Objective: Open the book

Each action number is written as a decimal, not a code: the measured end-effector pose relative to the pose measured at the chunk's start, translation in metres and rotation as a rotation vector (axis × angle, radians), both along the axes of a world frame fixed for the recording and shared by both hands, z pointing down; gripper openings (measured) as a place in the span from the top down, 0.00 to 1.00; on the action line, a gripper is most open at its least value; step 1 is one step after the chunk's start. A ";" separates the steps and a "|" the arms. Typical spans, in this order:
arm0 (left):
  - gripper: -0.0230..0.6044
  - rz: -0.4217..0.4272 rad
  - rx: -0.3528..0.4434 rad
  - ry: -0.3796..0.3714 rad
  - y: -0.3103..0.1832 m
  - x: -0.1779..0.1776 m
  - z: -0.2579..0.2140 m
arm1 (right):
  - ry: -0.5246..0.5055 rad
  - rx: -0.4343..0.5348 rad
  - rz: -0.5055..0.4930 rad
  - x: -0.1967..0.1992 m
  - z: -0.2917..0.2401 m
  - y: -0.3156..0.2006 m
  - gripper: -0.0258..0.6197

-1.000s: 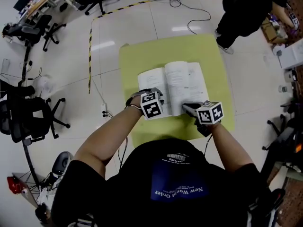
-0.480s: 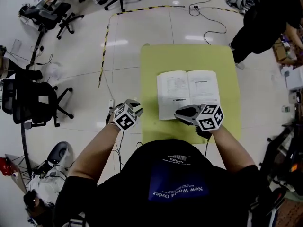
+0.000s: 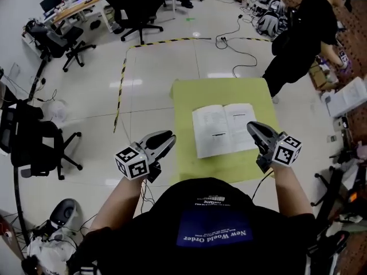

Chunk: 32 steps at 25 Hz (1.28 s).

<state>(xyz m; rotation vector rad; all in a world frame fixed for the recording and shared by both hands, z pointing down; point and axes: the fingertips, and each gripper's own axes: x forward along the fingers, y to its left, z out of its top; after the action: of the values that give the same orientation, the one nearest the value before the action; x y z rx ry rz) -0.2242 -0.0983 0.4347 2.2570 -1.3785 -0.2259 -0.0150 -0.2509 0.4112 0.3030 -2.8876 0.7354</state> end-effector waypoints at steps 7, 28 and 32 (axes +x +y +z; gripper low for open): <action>0.87 0.031 0.187 0.013 0.001 0.023 -0.093 | -0.050 0.167 0.158 0.030 -0.081 0.017 0.98; 0.95 -0.170 0.223 -0.066 -0.005 0.072 -0.128 | -0.004 0.275 0.027 0.060 -0.087 -0.002 0.98; 0.95 -0.170 0.208 -0.060 -0.005 0.069 -0.124 | 0.018 0.273 0.010 0.055 -0.080 0.001 0.98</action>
<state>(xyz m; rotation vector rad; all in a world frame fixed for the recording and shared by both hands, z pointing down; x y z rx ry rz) -0.1556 -0.1036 0.3107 2.3295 -1.6482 -0.3765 0.0399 -0.2502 0.3312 0.3522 -2.9697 0.3354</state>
